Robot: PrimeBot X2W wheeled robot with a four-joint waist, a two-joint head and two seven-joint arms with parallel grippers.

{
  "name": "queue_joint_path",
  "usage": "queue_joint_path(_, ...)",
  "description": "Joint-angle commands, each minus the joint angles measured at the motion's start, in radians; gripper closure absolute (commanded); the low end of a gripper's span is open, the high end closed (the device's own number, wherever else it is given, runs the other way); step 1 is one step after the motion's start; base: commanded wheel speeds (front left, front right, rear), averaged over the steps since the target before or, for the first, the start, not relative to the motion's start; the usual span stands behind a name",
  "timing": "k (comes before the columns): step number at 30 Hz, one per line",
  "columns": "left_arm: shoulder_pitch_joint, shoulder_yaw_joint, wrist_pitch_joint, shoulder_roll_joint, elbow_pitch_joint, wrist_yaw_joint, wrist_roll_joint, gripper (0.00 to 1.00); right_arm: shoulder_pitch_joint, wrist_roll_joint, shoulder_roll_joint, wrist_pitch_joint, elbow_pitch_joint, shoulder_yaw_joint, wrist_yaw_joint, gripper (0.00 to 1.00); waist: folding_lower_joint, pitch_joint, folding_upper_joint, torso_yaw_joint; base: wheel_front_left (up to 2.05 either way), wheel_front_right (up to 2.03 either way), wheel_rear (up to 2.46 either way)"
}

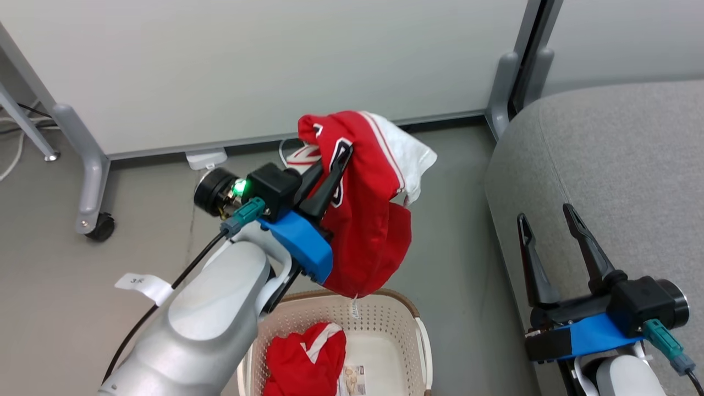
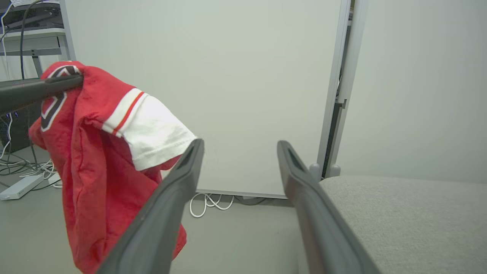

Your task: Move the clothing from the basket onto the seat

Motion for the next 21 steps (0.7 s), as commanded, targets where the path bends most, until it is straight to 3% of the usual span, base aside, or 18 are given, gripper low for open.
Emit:
queue_joint_path(1, -0.022, 0.008, -0.005, 0.002, -0.016, 0.000, 0.004, 1.00, 0.020, 0.003, -0.003, -0.003, 0.002, -0.002, 0.000, 0.00, 0.0002, -0.020, -0.0001, 0.011, 0.00, 0.00, 0.00)
queue_joint_path(21, -0.089, -0.018, -0.005, 0.018, -0.099, 0.000, 0.004, 1.00, 0.069, 0.029, -0.003, -0.003, 0.005, 0.006, 0.000, 0.00, 0.0002, -0.074, -0.0001, 0.037, 0.00, 0.00, 0.00)
